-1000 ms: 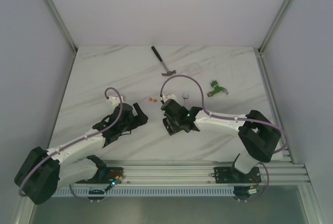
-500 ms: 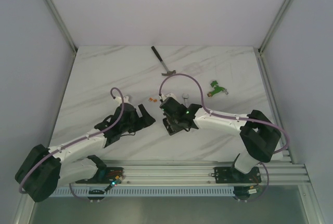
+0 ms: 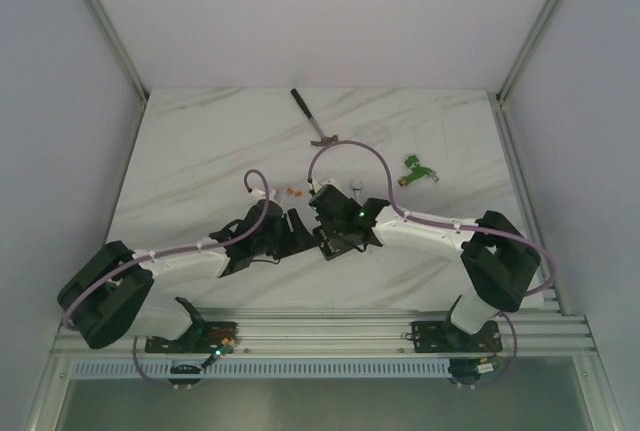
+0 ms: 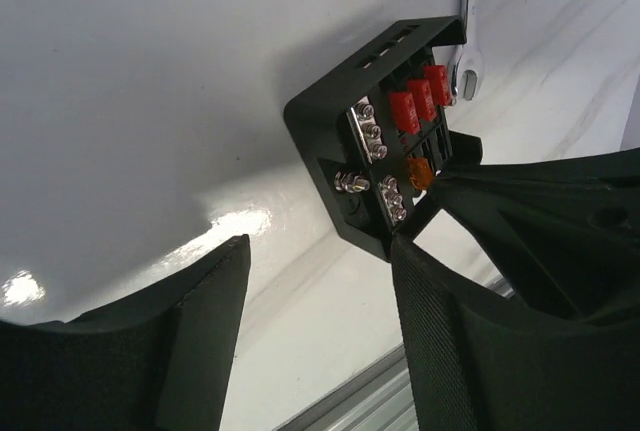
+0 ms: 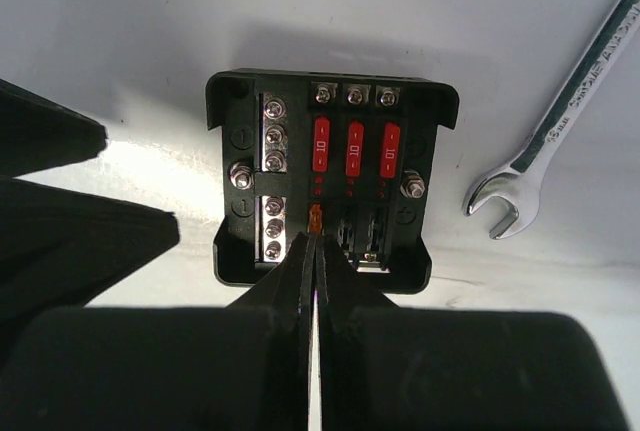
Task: Snap on the fuse box
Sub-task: Install the fuse at the fuse box base.
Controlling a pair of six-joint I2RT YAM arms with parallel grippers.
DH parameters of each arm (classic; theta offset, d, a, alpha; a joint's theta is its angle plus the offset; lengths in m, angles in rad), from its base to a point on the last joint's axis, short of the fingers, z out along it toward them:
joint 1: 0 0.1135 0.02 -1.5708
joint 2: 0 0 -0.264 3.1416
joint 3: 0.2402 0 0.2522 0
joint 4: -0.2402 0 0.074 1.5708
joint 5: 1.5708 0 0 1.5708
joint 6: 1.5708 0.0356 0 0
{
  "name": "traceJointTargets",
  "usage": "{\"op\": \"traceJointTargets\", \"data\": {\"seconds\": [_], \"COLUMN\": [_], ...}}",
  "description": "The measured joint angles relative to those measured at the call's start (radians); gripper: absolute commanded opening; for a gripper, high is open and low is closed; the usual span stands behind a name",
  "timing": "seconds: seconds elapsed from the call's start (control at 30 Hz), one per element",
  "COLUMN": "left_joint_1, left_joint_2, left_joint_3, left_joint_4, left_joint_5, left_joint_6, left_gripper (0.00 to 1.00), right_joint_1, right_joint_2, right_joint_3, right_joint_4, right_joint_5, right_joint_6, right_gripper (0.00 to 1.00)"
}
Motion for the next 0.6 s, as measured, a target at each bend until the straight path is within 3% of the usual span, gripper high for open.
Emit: {"op": "traceJointTargets", "data": {"seconds": [0.23,0.6], "left_joint_1": [-0.019,-0.02], "left_joint_2": [0.097,0.188], "left_joint_3": [0.026,0.048], "left_joint_4": [0.043,0.079], "left_joint_5": [0.016,0.021], "left_joint_6": [-0.032,-0.082], "left_gripper": [0.48,0.42], "right_joint_1": [-0.002,-0.005], "right_joint_2": [0.008,0.021], "right_joint_3": [0.001,0.001], "right_joint_4": [0.0,-0.007], "right_joint_5": [-0.013,-0.016], "right_joint_6": [-0.001,0.007], "right_gripper": [0.0,0.0]}}
